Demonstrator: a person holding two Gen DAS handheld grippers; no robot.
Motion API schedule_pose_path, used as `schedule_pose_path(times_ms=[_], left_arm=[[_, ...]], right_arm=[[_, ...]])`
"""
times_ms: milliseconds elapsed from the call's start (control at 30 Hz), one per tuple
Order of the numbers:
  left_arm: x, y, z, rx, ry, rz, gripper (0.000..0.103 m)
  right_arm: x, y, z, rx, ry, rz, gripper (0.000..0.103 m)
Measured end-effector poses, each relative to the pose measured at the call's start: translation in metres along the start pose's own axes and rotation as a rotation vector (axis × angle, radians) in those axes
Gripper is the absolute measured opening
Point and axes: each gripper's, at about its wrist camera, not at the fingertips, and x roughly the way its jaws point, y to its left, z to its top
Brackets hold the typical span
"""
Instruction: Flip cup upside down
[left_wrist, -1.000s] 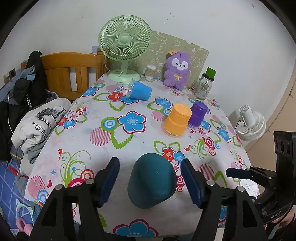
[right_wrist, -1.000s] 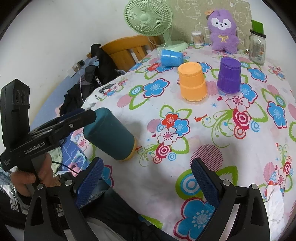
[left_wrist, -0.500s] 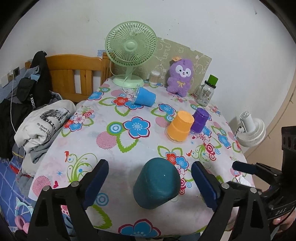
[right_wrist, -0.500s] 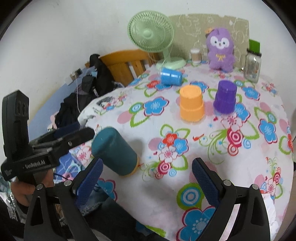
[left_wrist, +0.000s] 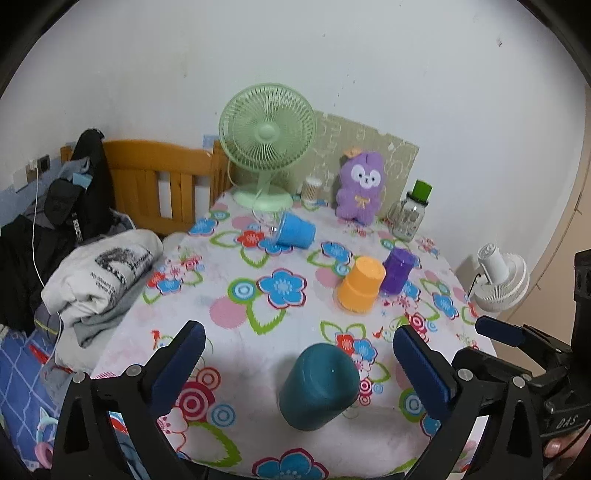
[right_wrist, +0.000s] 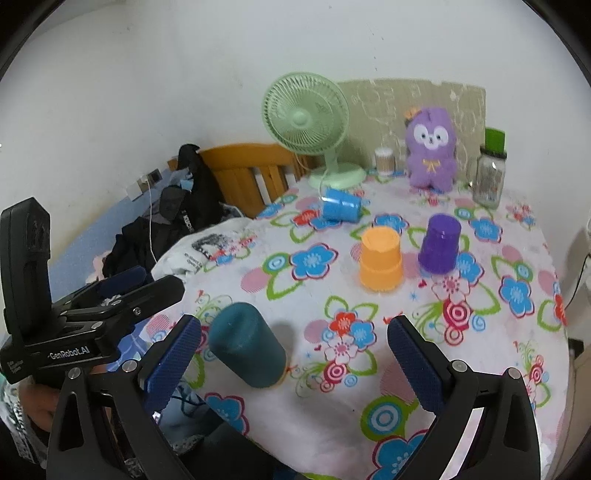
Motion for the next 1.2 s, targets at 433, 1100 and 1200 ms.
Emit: schedule_pose_path(times_ms=[433,1100,1200], left_arm=[[-0.018,0.004,0.005,0.004,-0.062,0.013,0.103],[-0.016,0.01,0.003,-0.005,-0.054,0.004,0.103],[-0.015,0.009,0.002,0.002,-0.059,0.008,0.103]], right_arm=[[-0.016,0.012,0.004,-0.007,-0.065,-0.012,0.103],[-0.009,0.018,0.002,-0.005,-0.053,-0.007,0.103],[-0.007,0.018,0.003,-0.001,-0.051,-0.008,0.103]])
